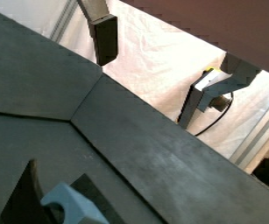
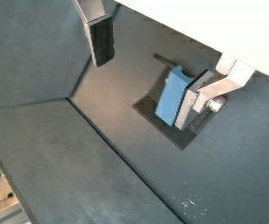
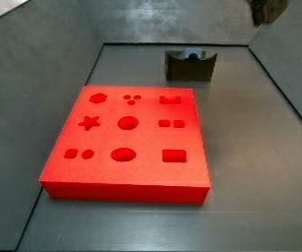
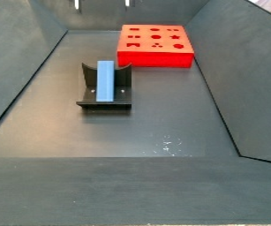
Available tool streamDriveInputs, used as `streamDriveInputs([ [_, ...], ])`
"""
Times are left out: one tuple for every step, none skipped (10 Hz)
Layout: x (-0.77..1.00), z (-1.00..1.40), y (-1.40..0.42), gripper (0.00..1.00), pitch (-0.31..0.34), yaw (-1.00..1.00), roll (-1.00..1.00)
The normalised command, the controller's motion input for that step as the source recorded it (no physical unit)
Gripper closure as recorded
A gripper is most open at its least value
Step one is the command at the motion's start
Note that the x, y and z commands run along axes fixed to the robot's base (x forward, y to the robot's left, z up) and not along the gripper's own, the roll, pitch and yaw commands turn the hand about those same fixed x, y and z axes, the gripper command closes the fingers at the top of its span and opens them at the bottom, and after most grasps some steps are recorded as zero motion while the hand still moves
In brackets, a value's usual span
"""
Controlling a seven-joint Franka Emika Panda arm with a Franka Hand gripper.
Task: Pick up the arch object. Move up. Place the arch object on the fixture. Regrasp the arch object. Rotate the arch object. Move to above the board. Insert the arch object.
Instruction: Regrasp the arch object.
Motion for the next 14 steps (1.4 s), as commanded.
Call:
streamDriveInputs([
  [0.05,-1.0,0.07,0.0,0.094,0.19,0.17],
  [0.06,-1.0,0.06,0.0,0.056,0.2,0.14],
  [0.07,-1.0,0.06,0.0,0.008,0.19,0.11],
  [0.08,-1.0,0.05,0.0,-0.02,0.18,0.11],
  [0.09,-1.0,0.05,0.0,-0.067,0.15,0.09],
  [0.1,-1.0,0.04,0.0,-0.105,0.11,0.08],
  [0.1,-1.0,0.04,0.0,-0.12,0.08,0.08],
  [0.11,-1.0,0.03,0.0,-0.124,0.05,0.08],
  [0.1,-0.84,0.02,0.0,-0.121,0.02,0.07],
  [0.09,-0.74,0.01,0.0,-0.114,0.0,0.07],
  [0.07,-0.49,0.01,0.0,-0.089,-0.03,0.07],
  [0.07,-0.39,0.01,0.0,-0.076,-0.04,0.07],
  [0.05,-0.21,0.0,0.0,-0.039,-0.04,0.06],
  [0.01,-0.18,-0.01,0.0,-0.034,-0.04,0.05],
])
